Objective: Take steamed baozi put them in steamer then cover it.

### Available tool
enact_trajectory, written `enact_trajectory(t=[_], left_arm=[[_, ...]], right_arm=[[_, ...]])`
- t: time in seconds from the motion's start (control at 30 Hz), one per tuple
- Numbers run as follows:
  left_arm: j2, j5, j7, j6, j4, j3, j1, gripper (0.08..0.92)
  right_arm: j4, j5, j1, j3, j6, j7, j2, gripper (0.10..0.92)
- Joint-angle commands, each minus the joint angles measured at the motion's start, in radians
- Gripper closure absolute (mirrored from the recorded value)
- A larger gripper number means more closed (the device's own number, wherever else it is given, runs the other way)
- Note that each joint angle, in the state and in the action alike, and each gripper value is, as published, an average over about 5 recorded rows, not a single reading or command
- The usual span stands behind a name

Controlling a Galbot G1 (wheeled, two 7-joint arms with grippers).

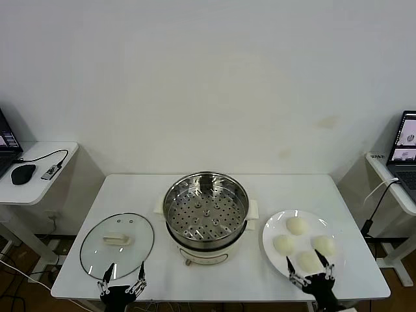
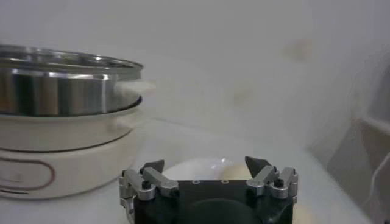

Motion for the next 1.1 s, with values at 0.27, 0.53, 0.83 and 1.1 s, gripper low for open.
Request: enact_trajectory(t=[0.27,0.53,0.83,1.1], left_arm=[[0.020,0.089,-0.018,0.025,0.010,-0.018,-0.046,0.177],[0.006,0.133,-0.027,0.025,0.019,-0.013,-0.048,0.177],[0.001,0.152,-0.039,0.028,0.017,-0.019,-0.051,0.177],[-0.001,0.160,-0.047,0.029,0.013,-0.028,-0.053,0.177]], right_arm=[[-0.122,-0.343,0.343,0.016,-0.152,-0.379,-0.449,0.203],[-0.301,-0.365,0.667,-0.233,-0.168,-0.651,-0.669,0.203],[-0.550,-0.282,1.226,-0.838,-0.157,-0.853,-0.692,0.203],[-0.671,-0.220,1.505,-1.215,-0.192,-0.936,-0.634,0.203]])
